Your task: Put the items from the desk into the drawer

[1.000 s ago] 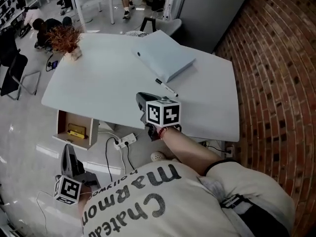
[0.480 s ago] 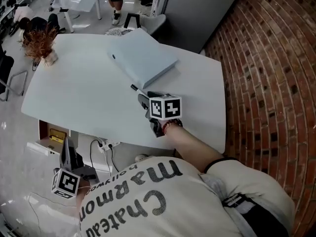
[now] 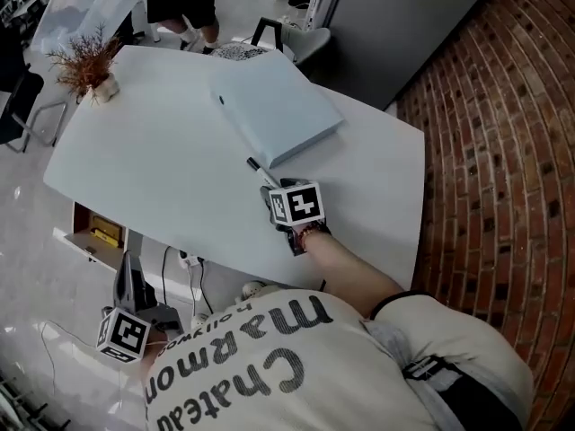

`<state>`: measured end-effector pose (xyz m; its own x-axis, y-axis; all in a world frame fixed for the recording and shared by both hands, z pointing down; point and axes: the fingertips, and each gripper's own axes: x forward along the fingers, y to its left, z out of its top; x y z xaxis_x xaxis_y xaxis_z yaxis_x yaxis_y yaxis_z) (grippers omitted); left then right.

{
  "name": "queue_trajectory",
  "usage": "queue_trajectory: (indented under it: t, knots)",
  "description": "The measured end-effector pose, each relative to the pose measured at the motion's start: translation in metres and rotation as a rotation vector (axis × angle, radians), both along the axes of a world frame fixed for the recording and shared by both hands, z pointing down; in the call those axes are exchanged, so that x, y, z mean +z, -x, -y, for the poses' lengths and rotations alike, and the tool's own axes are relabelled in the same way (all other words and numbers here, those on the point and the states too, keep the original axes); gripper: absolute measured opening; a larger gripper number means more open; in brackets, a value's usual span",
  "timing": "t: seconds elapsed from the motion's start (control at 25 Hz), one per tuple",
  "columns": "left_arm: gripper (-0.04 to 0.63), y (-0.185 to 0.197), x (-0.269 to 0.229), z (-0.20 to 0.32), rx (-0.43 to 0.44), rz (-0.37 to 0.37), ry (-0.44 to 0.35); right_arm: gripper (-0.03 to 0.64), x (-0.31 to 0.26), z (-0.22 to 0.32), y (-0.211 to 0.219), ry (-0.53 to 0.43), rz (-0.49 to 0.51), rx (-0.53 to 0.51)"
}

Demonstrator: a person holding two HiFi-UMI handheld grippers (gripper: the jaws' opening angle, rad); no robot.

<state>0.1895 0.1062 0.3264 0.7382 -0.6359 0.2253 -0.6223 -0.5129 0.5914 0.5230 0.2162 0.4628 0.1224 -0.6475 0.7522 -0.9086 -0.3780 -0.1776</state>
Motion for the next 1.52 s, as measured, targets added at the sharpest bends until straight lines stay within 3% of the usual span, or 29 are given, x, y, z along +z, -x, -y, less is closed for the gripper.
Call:
queue_trajectory:
  t: [0.2, 0.4, 0.88, 1.2, 1.52]
  knots:
    - [0.002, 0.010, -0.002, 0.001, -0.030, 0.011, -0.004, 0.126, 0.005, -0.003, -0.007, 0.059, -0.087, -0.004]
    - [0.002, 0.022, -0.002, 0.002, -0.046, 0.007, 0.001, 0.089, 0.005, -0.001, -0.008, 0.070, -0.093, 0.030]
    - [0.002, 0.075, -0.007, 0.021, -0.037, -0.017, 0.003, 0.071, -0.013, 0.018, 0.049, 0.014, -0.033, 0.064]
    - [0.002, 0.160, -0.018, 0.056, -0.059, -0.023, -0.025, 0.071, -0.033, 0.069, 0.134, -0.040, -0.016, 0.028]
    - [0.002, 0.275, -0.019, 0.087, -0.164, -0.013, -0.020, 0.069, -0.032, 0.136, 0.245, -0.046, 0.004, -0.067]
